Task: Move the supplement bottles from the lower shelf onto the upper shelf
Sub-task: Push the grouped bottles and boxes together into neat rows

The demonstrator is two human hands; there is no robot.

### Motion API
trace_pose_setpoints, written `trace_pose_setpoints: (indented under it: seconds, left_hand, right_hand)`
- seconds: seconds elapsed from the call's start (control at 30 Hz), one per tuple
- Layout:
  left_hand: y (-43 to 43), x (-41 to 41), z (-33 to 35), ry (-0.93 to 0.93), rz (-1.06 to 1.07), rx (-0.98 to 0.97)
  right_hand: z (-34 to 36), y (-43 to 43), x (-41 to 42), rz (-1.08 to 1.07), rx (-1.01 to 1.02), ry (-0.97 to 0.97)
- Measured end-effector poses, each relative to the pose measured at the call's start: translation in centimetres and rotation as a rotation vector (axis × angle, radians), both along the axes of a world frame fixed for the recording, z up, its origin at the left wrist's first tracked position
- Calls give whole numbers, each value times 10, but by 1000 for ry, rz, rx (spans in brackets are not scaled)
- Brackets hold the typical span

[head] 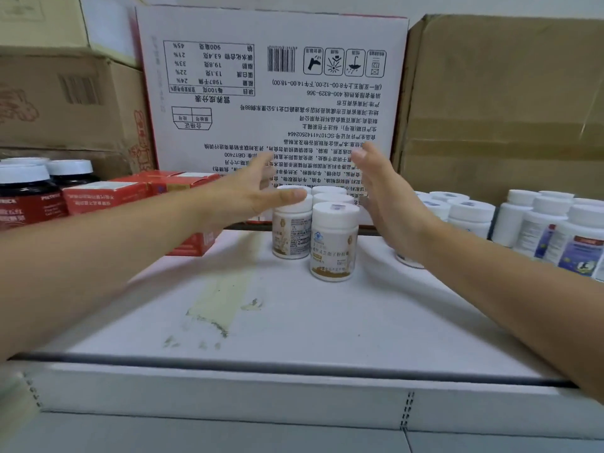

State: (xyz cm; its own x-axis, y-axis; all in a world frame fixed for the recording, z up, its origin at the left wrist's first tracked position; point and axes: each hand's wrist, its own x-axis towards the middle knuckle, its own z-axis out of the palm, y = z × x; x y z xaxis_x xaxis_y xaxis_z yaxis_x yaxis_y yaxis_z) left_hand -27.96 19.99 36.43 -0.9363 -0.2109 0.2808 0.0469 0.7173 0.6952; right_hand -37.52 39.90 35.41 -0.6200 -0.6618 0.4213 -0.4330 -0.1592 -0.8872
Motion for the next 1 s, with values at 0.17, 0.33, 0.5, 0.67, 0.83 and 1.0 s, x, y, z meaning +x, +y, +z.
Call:
trace_pose_setpoints:
  seconds: [0.17, 0.33, 0.5, 0.67, 0.83, 1.0]
  left_hand:
    - [18, 24, 23, 60, 81, -97]
    - [18, 82, 43, 191, 83, -133]
    - [-15, 132, 51, 393, 236, -168]
    - [-67, 159, 31, 511, 241, -63]
    - [-109, 155, 3, 452, 218, 81]
    - [-130, 138, -15, 315, 79, 292]
  right_hand:
    - [23, 1, 16, -118, 30, 181]
    - [49, 1, 52, -111, 34, 351]
    - [47, -31, 95, 14, 64, 411]
    - [15, -89, 108, 38, 141, 236]
    - [13, -151, 105, -81, 109, 34]
    - [-6, -188, 88, -178, 101, -37]
